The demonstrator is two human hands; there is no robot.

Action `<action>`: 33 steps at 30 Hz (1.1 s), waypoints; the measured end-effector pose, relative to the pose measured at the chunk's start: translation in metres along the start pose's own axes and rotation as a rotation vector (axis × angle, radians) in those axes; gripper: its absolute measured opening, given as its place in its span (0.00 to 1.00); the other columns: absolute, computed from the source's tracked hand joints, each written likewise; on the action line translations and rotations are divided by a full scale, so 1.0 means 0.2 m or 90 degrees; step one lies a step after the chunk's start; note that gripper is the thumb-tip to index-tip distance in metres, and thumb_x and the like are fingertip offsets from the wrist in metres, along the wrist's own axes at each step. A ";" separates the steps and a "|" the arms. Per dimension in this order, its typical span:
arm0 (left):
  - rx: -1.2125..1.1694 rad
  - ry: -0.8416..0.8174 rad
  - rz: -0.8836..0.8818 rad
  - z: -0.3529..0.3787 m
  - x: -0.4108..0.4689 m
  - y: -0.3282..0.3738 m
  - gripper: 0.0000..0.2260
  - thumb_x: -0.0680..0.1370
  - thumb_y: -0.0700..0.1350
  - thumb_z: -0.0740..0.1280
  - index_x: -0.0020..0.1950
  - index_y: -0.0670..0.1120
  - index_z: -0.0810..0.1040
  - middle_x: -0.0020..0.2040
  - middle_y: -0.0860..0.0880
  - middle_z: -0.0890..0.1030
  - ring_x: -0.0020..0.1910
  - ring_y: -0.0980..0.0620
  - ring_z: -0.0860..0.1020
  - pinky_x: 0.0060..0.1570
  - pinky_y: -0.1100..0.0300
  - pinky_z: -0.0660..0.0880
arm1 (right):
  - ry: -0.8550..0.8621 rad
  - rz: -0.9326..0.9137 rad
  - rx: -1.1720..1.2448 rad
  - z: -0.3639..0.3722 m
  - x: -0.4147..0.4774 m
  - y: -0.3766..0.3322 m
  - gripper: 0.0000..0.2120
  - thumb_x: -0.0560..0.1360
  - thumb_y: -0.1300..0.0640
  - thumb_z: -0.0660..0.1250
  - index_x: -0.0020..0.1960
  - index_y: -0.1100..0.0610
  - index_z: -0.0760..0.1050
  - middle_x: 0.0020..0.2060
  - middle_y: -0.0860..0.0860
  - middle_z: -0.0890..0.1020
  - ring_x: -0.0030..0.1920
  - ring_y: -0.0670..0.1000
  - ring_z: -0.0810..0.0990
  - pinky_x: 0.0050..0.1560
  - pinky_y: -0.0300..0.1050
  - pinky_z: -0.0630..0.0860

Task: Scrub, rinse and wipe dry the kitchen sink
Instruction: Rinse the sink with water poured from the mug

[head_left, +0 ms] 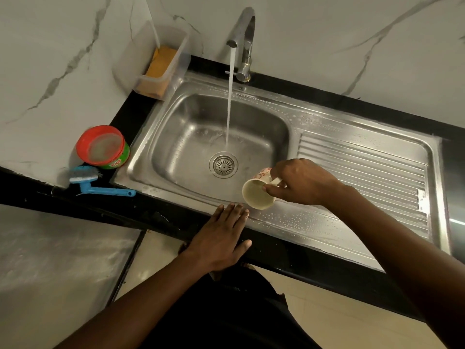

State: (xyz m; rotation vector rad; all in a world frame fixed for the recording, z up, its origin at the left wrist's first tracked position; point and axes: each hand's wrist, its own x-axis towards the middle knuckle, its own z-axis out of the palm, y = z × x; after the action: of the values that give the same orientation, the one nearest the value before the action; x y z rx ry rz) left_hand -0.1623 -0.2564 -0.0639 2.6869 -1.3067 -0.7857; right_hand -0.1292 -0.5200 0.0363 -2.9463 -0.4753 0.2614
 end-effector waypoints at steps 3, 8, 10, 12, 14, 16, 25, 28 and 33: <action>0.000 -0.015 -0.011 -0.01 0.03 0.03 0.37 0.84 0.67 0.45 0.86 0.46 0.42 0.86 0.44 0.44 0.85 0.45 0.40 0.83 0.44 0.42 | -0.016 -0.053 -0.020 -0.01 0.00 0.02 0.24 0.81 0.35 0.62 0.60 0.53 0.82 0.55 0.48 0.86 0.46 0.50 0.86 0.44 0.50 0.83; 0.003 -0.039 -0.002 -0.03 0.09 0.07 0.38 0.84 0.67 0.45 0.85 0.44 0.41 0.86 0.43 0.43 0.85 0.46 0.39 0.83 0.44 0.40 | -0.019 -0.061 -0.010 -0.03 -0.04 0.07 0.23 0.81 0.35 0.63 0.61 0.52 0.82 0.57 0.47 0.86 0.47 0.50 0.86 0.43 0.45 0.81; 0.008 -0.045 0.018 -0.04 0.10 0.06 0.37 0.84 0.67 0.45 0.85 0.46 0.39 0.86 0.45 0.41 0.84 0.48 0.38 0.83 0.47 0.39 | -0.013 -0.005 0.024 -0.04 -0.07 0.09 0.24 0.80 0.34 0.62 0.60 0.52 0.83 0.54 0.46 0.86 0.45 0.48 0.84 0.43 0.43 0.78; 0.018 -0.036 0.031 -0.04 0.10 0.04 0.36 0.84 0.66 0.44 0.86 0.48 0.39 0.86 0.47 0.41 0.84 0.49 0.39 0.83 0.49 0.40 | -0.005 0.065 0.067 -0.05 -0.12 0.12 0.25 0.78 0.32 0.60 0.53 0.52 0.83 0.46 0.46 0.86 0.41 0.48 0.81 0.41 0.45 0.76; 0.029 -0.017 0.014 -0.03 0.08 0.00 0.35 0.84 0.66 0.45 0.86 0.48 0.42 0.86 0.47 0.43 0.85 0.48 0.41 0.83 0.49 0.43 | 0.012 0.133 0.114 -0.05 -0.19 0.14 0.24 0.78 0.32 0.61 0.46 0.52 0.82 0.37 0.47 0.83 0.36 0.48 0.79 0.38 0.47 0.75; 0.036 -0.006 -0.014 -0.03 0.06 -0.02 0.35 0.85 0.65 0.45 0.86 0.47 0.44 0.86 0.46 0.45 0.85 0.47 0.44 0.83 0.49 0.44 | 0.040 0.202 0.174 -0.05 -0.28 0.16 0.23 0.78 0.34 0.64 0.39 0.53 0.81 0.30 0.48 0.79 0.32 0.49 0.77 0.34 0.47 0.72; 0.053 -0.068 0.152 -0.02 0.08 0.13 0.35 0.85 0.65 0.43 0.84 0.49 0.34 0.84 0.51 0.34 0.82 0.53 0.32 0.82 0.49 0.36 | 0.043 0.322 0.109 -0.04 -0.58 0.12 0.23 0.77 0.35 0.65 0.34 0.50 0.74 0.24 0.46 0.74 0.31 0.52 0.77 0.34 0.47 0.72; 0.067 -0.071 0.163 0.00 0.11 0.17 0.35 0.85 0.65 0.43 0.84 0.49 0.33 0.84 0.51 0.32 0.82 0.53 0.30 0.82 0.48 0.35 | 0.022 0.298 0.008 -0.01 -0.61 0.07 0.24 0.77 0.32 0.62 0.34 0.49 0.71 0.27 0.47 0.72 0.35 0.57 0.79 0.36 0.47 0.70; 0.071 -0.072 0.170 0.00 0.16 0.21 0.36 0.85 0.66 0.43 0.84 0.48 0.34 0.84 0.50 0.33 0.82 0.51 0.30 0.82 0.48 0.37 | -0.005 0.284 -0.022 0.03 -0.61 0.01 0.25 0.79 0.30 0.56 0.34 0.49 0.69 0.28 0.47 0.71 0.32 0.54 0.71 0.34 0.45 0.66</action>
State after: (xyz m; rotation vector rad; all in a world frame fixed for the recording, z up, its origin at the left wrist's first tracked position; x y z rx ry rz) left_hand -0.1750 -0.3071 -0.0661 2.5006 -1.7390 -0.8659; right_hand -0.2443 -0.5607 0.0478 -3.0513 0.1864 0.3129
